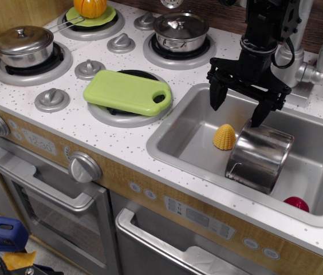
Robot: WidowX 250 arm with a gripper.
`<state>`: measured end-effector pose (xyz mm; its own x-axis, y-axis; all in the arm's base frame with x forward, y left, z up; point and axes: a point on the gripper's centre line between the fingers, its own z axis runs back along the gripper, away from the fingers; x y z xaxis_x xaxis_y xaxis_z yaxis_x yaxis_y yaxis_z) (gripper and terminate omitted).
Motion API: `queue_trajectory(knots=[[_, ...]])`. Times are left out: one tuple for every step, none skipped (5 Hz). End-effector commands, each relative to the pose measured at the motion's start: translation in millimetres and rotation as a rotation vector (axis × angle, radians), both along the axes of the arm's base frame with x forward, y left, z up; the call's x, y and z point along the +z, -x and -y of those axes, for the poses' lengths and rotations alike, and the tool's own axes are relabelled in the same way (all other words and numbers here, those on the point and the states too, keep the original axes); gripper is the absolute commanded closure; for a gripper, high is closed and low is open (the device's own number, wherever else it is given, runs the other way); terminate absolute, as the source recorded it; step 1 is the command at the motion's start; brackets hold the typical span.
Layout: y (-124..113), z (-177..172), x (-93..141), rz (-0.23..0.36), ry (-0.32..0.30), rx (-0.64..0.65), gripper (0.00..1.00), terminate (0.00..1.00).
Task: Flip pot upright in sink
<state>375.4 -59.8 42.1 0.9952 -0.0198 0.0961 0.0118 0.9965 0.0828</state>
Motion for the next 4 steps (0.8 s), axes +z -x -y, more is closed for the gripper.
queue_trajectory(knots=[[0.0, 0.0, 0.0, 0.0, 0.0, 0.0, 0.0, 0.0], [-7.3, 3.0, 6.9, 0.01, 0.126, 0.044, 0.0, 0.0], [-16.3, 6.2, 10.9, 0.061, 0.332, 0.099, 0.0, 0.0], [-21.3, 10.4, 10.1, 0.103, 0.429, 0.127, 0.0, 0.0]])
